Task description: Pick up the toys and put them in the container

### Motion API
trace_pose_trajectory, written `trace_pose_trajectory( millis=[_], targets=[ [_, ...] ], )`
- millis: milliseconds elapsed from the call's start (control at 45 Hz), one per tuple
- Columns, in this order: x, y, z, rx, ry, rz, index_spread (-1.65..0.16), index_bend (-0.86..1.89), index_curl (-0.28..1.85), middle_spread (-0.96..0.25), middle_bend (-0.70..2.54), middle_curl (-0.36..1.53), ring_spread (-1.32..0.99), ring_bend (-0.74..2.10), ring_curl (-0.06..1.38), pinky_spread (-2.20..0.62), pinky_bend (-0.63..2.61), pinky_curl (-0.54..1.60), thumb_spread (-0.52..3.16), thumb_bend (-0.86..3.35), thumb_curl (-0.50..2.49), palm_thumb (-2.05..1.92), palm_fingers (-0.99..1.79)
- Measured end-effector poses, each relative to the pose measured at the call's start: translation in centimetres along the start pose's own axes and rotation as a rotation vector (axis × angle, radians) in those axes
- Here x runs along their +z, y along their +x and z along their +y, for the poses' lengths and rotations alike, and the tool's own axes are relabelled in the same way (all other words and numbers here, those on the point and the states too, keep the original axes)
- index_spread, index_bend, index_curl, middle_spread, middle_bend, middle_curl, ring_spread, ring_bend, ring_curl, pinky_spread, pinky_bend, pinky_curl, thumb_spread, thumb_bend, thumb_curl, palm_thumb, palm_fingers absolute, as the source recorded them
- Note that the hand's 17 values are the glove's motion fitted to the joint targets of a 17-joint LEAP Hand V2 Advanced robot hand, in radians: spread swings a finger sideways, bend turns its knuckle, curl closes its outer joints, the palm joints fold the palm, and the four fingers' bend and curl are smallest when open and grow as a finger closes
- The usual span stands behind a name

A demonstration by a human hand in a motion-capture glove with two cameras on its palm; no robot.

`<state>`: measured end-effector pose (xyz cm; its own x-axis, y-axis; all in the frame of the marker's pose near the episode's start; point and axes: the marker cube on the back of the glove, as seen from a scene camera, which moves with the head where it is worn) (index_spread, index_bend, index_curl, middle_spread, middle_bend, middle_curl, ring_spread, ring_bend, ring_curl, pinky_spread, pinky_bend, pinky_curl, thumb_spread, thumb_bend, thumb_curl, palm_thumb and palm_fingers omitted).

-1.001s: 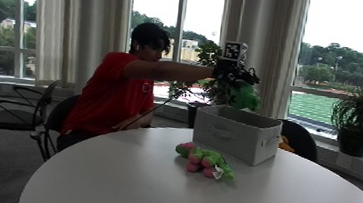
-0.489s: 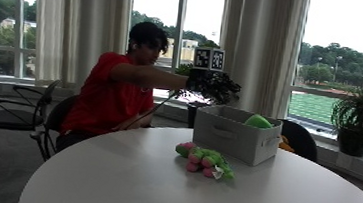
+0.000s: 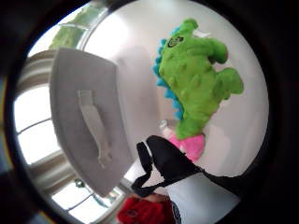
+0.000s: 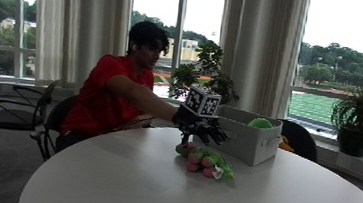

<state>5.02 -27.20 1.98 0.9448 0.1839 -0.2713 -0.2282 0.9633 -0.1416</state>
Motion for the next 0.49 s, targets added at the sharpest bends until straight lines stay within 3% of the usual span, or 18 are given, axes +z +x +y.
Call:
trace_pose_trajectory(
  millis=[489],
  targets=[
    [6.3, -1.6, -3.4, 0.012, -0.199, 0.014, -0.35, 0.04, 0.14, -0.01, 0.07, 0.24, 0.03, 0.20, 0.30, 0.07, 1.55, 0.39, 1.05, -0.01, 0.36, 0.07, -0.29]
  ],
)
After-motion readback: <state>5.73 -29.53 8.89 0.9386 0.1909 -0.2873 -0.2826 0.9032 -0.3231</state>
